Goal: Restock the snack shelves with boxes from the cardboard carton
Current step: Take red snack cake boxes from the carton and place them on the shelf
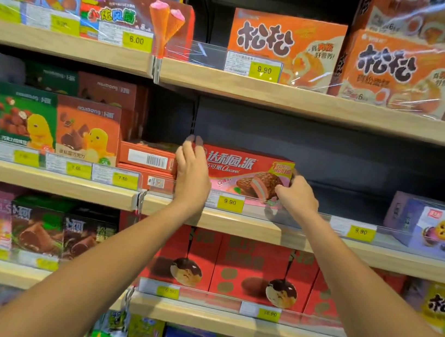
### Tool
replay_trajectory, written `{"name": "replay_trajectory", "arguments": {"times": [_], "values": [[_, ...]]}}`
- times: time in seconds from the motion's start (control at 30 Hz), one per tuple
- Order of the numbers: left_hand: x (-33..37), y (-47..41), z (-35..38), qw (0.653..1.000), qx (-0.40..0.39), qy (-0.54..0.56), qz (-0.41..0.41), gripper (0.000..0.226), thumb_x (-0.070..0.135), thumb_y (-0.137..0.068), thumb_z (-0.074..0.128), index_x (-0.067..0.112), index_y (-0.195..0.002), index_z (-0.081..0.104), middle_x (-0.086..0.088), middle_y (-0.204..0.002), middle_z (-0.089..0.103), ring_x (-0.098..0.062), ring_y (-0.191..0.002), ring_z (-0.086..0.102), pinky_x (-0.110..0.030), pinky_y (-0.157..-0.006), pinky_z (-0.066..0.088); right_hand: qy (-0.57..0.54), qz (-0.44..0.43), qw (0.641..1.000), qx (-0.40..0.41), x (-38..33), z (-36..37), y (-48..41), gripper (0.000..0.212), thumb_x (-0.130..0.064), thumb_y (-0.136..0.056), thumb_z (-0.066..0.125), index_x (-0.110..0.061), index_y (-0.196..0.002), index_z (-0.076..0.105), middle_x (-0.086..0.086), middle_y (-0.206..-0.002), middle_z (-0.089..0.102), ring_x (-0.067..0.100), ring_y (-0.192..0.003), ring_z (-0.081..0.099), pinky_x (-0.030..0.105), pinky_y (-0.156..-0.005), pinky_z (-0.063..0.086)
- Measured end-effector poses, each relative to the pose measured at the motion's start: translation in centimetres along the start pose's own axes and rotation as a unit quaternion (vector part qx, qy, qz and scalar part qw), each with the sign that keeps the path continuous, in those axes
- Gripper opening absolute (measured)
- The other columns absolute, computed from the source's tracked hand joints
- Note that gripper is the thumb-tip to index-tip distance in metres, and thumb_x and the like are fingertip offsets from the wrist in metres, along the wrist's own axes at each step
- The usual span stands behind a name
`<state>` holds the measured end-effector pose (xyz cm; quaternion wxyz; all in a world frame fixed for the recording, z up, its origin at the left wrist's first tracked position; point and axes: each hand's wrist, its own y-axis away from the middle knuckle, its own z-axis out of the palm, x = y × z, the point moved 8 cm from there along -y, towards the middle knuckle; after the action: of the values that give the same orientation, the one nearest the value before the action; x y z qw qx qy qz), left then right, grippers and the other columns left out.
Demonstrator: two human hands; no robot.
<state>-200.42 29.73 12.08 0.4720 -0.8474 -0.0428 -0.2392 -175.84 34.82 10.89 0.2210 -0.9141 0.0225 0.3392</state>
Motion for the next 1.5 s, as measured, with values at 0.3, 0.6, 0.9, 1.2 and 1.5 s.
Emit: {"name": "replay_trajectory", "arguments": {"times": [0.3, 0.6, 0.9, 1.2, 1.5], "values": [[0.0, 0.9, -0.7, 0.998, 0.025, 0.058, 0.002, 0.039, -0.002, -0.090, 0.050, 0.009, -0.126, 0.041, -0.010, -0.127, 0.041, -0.022, -0.114, 0.042, -0.034, -0.096, 0.048, -0.051, -0.025, 0.998, -0.003, 0.0, -0.2, -0.1, 0.032, -0.026, -0.083, 0.054, -0.024, -0.115, 0.053, 0.000, -0.112, 0.065, 0.024, -0.101, 0.060, 0.038, -0.086, 0.050], [-0.6, -0.2, 1.3, 0.994, -0.106, -0.001, -0.016, 0.022, 0.003, -0.095, 0.042, 0.001, -0.116, 0.046, -0.017, -0.120, 0.054, -0.032, -0.108, 0.056, -0.039, -0.086, 0.048, -0.021, -0.033, 0.999, -0.002, -0.1, -0.3, 0.5, 0.028, -0.029, -0.086, 0.053, -0.024, -0.114, 0.052, 0.000, -0.108, 0.064, 0.022, -0.099, 0.060, 0.042, -0.087, 0.050], [-0.6, -0.4, 1.7, 0.979, -0.202, 0.020, -0.010, 0.025, 0.012, -0.098, 0.042, 0.001, -0.120, 0.046, -0.019, -0.124, 0.054, -0.033, -0.114, 0.052, -0.041, -0.094, 0.045, -0.176, -0.044, 0.982, -0.052, -0.7, -0.8, 1.8, 0.035, -0.015, -0.087, 0.054, -0.020, -0.122, 0.051, -0.002, -0.115, 0.061, 0.016, -0.105, 0.056, 0.037, -0.090, 0.049], [-0.2, 3.0, 0.4, 0.961, -0.255, 0.108, -0.007, 0.049, 0.018, -0.096, 0.044, 0.011, -0.143, 0.034, -0.017, -0.143, 0.041, -0.032, -0.131, 0.041, -0.042, -0.110, 0.034, -0.249, -0.034, 0.968, 0.007, -0.1, -3.0, 5.7, 0.041, -0.003, -0.092, 0.048, -0.002, -0.133, 0.046, 0.013, -0.129, 0.056, 0.022, -0.116, 0.053, 0.023, -0.084, 0.039], [-1.0, 9.2, -2.3, 0.925, -0.175, 0.332, -0.066, 0.029, -0.001, -0.090, 0.046, 0.005, -0.116, 0.058, -0.005, -0.112, 0.061, -0.012, -0.099, 0.054, -0.008, -0.079, 0.040, -0.351, -0.004, 0.935, -0.055, -0.4, 1.4, 12.1, 0.022, 0.006, -0.088, 0.043, -0.008, -0.099, 0.056, 0.009, -0.078, 0.062, 0.001, -0.048, 0.059, 0.015, -0.050, 0.045]]}}
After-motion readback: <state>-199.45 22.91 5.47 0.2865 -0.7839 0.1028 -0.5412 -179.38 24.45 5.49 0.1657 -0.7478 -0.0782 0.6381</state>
